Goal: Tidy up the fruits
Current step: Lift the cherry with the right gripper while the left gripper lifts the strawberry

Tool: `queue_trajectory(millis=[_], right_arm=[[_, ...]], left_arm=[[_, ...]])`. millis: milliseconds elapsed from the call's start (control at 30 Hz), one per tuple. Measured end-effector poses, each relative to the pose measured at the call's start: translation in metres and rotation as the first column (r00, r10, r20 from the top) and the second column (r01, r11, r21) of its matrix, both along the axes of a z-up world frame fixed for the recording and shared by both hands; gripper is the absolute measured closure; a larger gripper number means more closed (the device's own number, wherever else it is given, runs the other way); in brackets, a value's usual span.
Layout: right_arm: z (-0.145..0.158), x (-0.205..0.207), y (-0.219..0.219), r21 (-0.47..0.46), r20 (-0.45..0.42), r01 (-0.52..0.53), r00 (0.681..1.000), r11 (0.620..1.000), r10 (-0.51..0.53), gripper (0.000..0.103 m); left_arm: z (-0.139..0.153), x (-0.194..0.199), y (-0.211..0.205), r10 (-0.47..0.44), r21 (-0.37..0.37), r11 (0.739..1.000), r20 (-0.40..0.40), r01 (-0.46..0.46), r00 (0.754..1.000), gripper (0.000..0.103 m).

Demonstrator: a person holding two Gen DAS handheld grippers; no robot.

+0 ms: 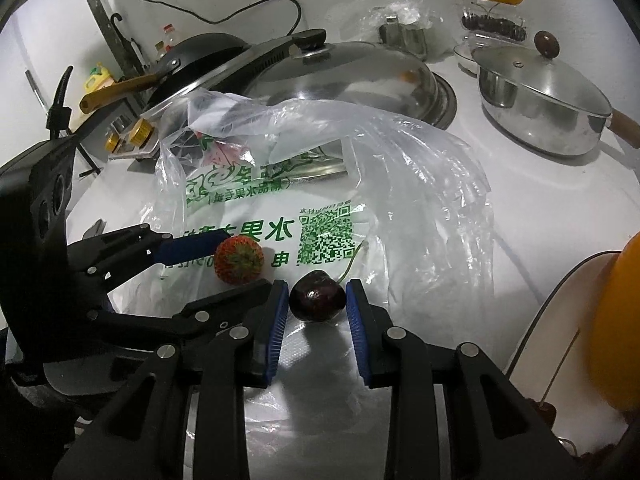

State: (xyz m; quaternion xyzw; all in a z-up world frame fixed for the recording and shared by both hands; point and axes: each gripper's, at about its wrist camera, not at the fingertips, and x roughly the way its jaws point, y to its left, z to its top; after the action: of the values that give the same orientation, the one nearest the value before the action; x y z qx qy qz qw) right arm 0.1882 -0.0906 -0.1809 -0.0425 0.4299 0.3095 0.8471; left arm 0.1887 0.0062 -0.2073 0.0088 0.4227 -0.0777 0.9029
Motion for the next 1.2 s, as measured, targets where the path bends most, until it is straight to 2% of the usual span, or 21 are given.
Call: queue_trajectory(millis=[233, 767, 833, 1200], right_arm=[[-0.003, -0.001, 0.005, -0.017, -0.004, -0.012, 1.000, 1.000, 0.012, 0.071], [-0.004, 0.002, 0.007, -0.012, 0.012, 0.023, 1.000, 1.000, -0.023, 0.071], [-0.001, 0.000, 0.006, -0.010, 0.022, 0.024, 0.999, 1.000, -0.024, 0.075], [0.016, -0.019, 0.008, -0.005, 0.062, 0.004, 0.998, 1.000, -0.004, 0.075]], left_arm=[[-0.001, 0.000, 0.007, 0.017, -0.018, 1.000, 0.011, -0.017, 1.000, 0.062], [0.005, -0.010, 0.014, 0.014, -0.062, 0.998, 0.030, -0.012, 0.999, 0.063], [0.007, -0.012, 0.015, 0.014, -0.066, 0.998, 0.033, -0.012, 0.999, 0.063], [0.023, -0.028, 0.018, 0.025, -0.080, 0.997, 0.066, -0.020, 0.997, 0.063]])
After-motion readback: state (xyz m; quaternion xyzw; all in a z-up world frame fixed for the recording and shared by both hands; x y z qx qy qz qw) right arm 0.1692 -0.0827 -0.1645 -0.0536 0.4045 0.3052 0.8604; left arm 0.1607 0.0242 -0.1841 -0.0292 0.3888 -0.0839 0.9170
